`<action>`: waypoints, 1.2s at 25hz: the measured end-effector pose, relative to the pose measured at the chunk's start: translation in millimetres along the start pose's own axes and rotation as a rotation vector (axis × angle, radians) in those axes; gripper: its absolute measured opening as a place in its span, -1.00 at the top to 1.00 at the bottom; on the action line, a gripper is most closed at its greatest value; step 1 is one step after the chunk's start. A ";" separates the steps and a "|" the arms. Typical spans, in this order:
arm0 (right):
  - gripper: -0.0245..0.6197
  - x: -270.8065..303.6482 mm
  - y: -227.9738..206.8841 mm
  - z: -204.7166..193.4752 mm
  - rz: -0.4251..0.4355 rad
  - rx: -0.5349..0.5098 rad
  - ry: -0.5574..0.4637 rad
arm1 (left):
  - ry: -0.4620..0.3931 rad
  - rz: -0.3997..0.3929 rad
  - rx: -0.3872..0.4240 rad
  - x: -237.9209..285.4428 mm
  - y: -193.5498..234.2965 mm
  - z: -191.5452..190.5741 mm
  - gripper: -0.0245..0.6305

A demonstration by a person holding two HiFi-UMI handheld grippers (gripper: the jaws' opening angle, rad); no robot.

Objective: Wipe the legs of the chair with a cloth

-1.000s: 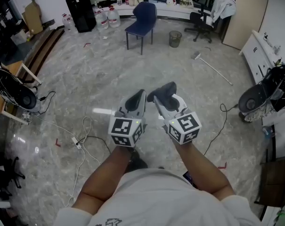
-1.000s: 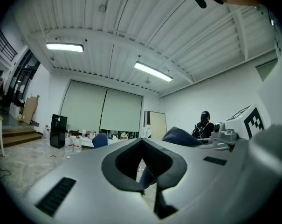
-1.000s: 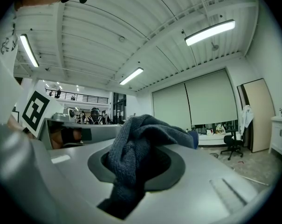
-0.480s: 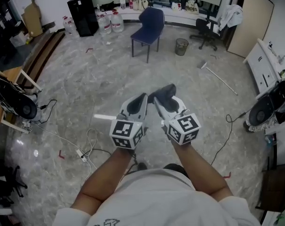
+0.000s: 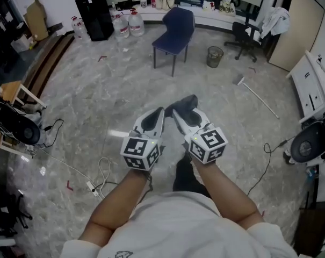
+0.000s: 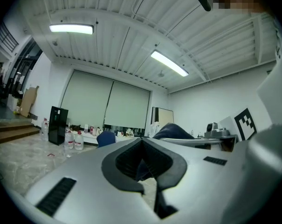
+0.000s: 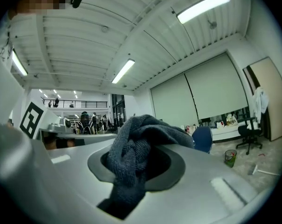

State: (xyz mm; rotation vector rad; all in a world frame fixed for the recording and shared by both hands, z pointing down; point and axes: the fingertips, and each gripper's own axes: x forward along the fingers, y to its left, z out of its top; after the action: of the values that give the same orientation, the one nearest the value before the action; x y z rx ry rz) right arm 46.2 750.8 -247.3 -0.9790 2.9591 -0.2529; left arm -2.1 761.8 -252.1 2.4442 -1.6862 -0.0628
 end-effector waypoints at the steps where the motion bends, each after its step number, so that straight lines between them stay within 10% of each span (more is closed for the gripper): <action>1: 0.64 17.5 -23.4 -0.2 0.007 0.010 0.000 | 0.005 0.008 -0.001 26.3 11.4 -2.8 0.91; 13: 0.63 208.0 -307.0 61.5 0.082 0.035 0.033 | -0.025 0.109 -0.038 330.1 128.7 43.4 0.91; 30: 0.62 445.5 -512.7 80.8 0.115 0.006 0.039 | -0.039 0.042 -0.030 626.1 304.5 65.8 0.91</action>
State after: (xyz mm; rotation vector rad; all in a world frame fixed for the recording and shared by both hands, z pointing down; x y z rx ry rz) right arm -3.6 68.7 -229.8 -0.8088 3.0345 -0.2816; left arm -67.2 66.0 -227.8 2.4006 -1.7387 -0.1303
